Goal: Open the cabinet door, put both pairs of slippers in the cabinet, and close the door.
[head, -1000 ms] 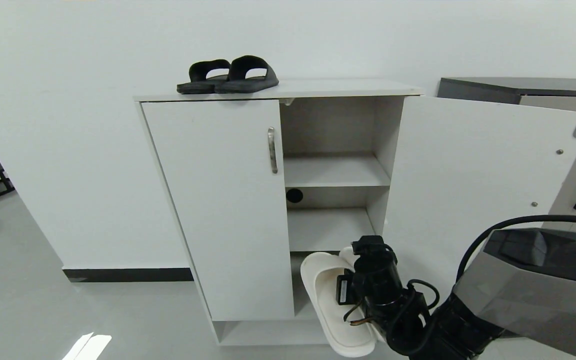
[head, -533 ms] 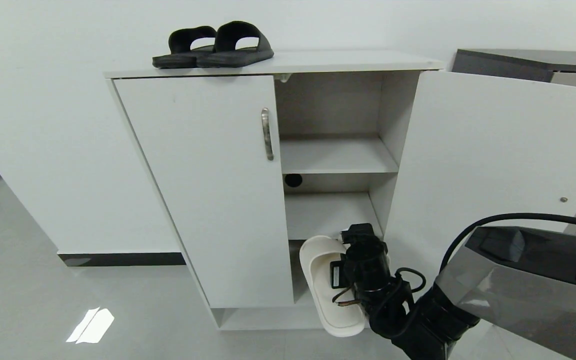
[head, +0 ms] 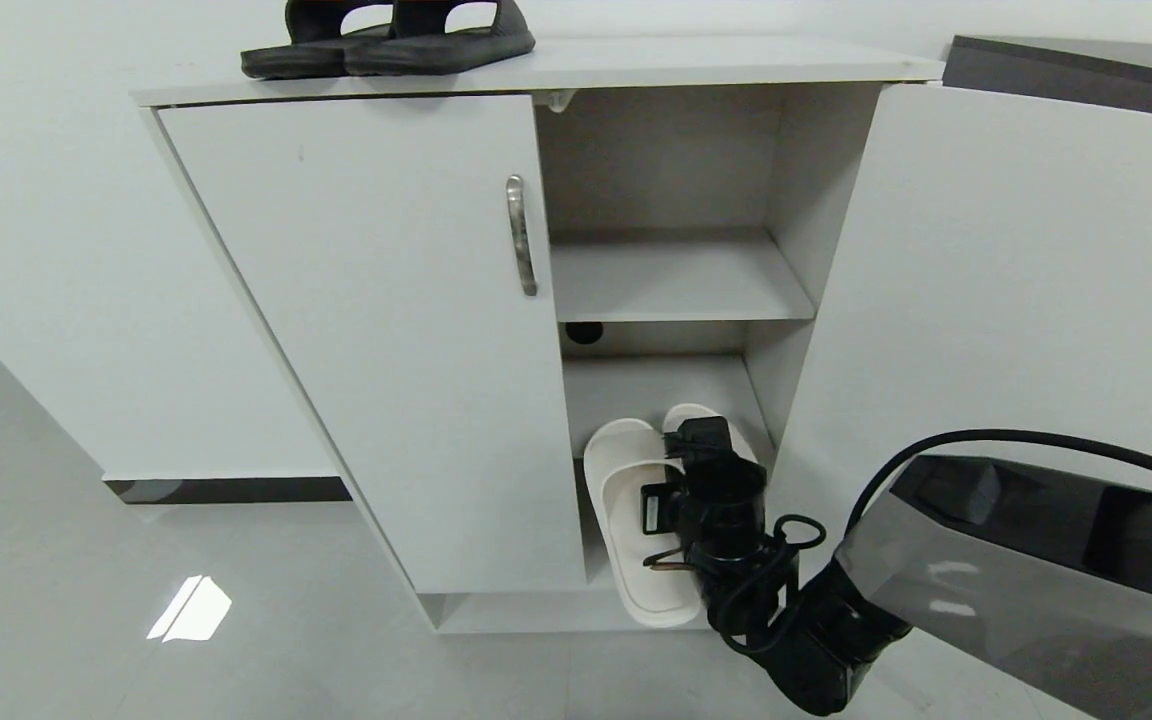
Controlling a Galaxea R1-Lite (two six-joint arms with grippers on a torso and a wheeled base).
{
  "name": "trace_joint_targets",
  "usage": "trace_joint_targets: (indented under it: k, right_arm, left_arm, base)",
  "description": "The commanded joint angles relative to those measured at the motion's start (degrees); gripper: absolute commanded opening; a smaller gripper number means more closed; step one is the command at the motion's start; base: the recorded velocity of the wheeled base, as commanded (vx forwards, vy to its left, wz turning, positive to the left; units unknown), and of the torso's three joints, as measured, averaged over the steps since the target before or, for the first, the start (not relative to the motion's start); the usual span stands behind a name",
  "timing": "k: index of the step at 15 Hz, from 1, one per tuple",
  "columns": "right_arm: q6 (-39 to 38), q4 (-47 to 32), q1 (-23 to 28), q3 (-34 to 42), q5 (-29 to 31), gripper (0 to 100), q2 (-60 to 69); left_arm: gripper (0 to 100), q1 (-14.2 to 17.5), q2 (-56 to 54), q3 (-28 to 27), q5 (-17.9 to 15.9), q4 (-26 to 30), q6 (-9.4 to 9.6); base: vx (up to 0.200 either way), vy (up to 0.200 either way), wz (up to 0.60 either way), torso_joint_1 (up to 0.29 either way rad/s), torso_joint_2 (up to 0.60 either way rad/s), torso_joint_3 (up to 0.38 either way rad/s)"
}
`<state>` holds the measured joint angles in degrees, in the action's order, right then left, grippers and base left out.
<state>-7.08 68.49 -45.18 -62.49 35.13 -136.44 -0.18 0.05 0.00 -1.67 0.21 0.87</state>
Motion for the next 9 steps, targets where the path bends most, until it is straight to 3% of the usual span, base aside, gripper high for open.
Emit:
trace_joint_targets:
  k: [1, 5, 9]
  right_arm:
    - [0.14, 0.16, 0.0, -1.58, 1.6, 0, -1.55]
    - [0.05, -5.03, 0.35, -3.17, 4.07, 0, -1.99]
    - [0.23, -5.64, 1.23, -6.59, 4.33, 0, -4.1]
  left_arm:
    - [0, 0.01, 0.04, 0.0, 0.0, -0.03, -0.07]
    - [0, 0.01, 0.04, 0.0, 0.0, -0.03, -0.07]
    - [0, 0.01, 0.04, 0.0, 0.0, -0.03, -0.07]
  base:
    - [0.0, 0.0, 0.0, 0.0, 0.0, 0.0]
    - [0.0, 0.0, 0.0, 0.0, 0.0, 0.0]
    - [0.2, 0.0, 0.0, -0.001, 0.0, 0.004]
